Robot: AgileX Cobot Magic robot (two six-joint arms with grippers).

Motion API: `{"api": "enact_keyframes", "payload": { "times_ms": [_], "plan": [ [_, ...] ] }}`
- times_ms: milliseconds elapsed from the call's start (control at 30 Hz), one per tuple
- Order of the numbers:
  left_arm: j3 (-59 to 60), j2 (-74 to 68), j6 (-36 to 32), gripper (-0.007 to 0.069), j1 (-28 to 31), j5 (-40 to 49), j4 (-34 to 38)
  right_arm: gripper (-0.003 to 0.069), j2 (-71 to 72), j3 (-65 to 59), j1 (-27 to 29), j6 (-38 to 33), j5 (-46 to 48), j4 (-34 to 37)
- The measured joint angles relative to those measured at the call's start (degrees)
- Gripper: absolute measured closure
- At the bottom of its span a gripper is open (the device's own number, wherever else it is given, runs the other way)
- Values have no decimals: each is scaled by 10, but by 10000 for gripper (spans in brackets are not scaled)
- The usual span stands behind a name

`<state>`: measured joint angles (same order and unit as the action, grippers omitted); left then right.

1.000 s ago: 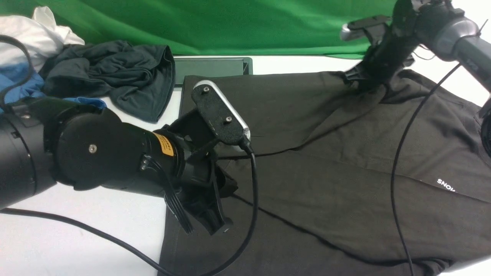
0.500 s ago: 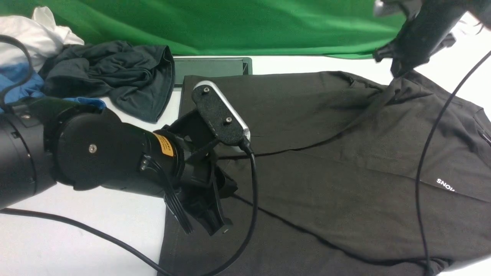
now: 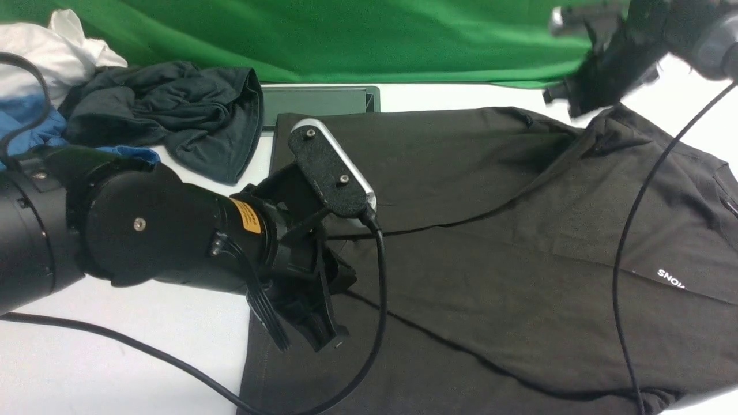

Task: Fold a long-sleeved shirt on a white desktop.
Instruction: 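Fold the left side of the dark shirt inward over its body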

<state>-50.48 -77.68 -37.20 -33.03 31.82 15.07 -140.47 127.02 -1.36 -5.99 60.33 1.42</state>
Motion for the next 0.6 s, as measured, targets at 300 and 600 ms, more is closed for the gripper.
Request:
{"api": "enact_keyframes", "payload": {
  "times_ms": [300,600],
  "plan": [
    [0,0,0,606,0,0,0,610,27,-41,45,0,90,-3],
    [0,0,0,606,0,6,-2,590,73,-149,71,1,87,-6]
  ]
}}
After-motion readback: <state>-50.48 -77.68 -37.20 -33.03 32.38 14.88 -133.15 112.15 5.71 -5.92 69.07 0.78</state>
